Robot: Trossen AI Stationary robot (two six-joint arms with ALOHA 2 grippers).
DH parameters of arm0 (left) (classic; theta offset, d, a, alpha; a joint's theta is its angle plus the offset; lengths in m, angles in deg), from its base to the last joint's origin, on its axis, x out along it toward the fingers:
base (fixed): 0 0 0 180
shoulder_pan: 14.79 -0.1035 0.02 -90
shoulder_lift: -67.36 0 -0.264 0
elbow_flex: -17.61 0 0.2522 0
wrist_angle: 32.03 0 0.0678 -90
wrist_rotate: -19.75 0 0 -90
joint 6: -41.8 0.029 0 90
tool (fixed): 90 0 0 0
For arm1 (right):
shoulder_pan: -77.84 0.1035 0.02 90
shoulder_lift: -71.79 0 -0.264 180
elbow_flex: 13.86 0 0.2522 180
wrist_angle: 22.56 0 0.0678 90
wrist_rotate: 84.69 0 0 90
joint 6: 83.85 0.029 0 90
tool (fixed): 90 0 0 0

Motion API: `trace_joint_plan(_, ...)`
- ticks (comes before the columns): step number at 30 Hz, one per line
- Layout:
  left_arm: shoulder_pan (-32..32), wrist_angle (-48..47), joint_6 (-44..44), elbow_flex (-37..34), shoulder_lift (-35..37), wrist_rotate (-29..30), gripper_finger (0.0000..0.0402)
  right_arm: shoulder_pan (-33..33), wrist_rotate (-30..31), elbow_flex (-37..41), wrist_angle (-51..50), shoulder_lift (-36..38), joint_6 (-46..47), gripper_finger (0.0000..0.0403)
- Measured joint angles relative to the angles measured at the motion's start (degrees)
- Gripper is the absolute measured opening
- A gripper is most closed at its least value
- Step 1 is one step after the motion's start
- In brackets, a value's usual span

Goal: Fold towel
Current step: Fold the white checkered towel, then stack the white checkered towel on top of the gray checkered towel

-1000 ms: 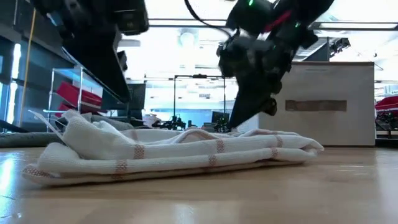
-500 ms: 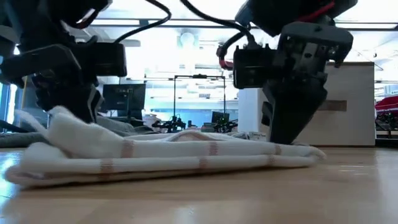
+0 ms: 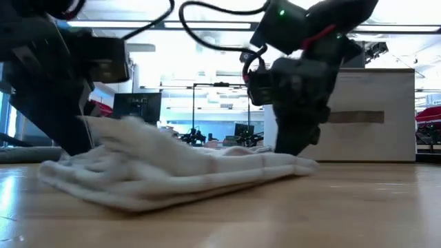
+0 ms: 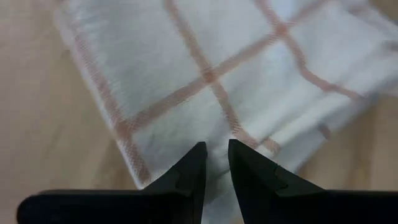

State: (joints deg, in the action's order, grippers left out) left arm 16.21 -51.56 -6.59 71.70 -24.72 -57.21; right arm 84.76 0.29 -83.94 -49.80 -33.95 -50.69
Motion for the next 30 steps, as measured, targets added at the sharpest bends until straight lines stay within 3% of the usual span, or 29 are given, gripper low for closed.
trace_joint_plan(4,2.7,3.9,-4.5,0.1,-2.5,1.2,0.0062,-2.2,3.3,-0.1,-0.6,0.1,-0.2,0.0000)
trace_joint_plan(11,5.4,23.4,-6.0,0.2,-10.6,1.2,0.0062,-4.2,6.8,0.0,1.8,0.0,-4.2,0.0000)
trace_joint_plan(15,4.6,25.3,-6.1,0.1,-11.0,0.0,0.0062,-4.2,7.8,0.1,2.9,0.9,-7.8,0.0000)
trace_joint_plan(20,2.7,24.4,-5.2,0.0,-7.8,-4.9,0.0062,-3.2,1.0,0.1,-0.5,6.6,-15.0,0.0000)
trace_joint_plan(25,-0.4,24.1,-2.2,0.0,-2.8,-11.2,0.0062,-1.8,-7.9,0.1,-10.3,17.5,-17.7,0.0000)
trace_joint_plan(30,-6.2,18.2,2.4,0.1,3.8,-8.4,0.0062,-1.2,-9.3,0.1,-17.2,30.1,-15.9,0.0000)
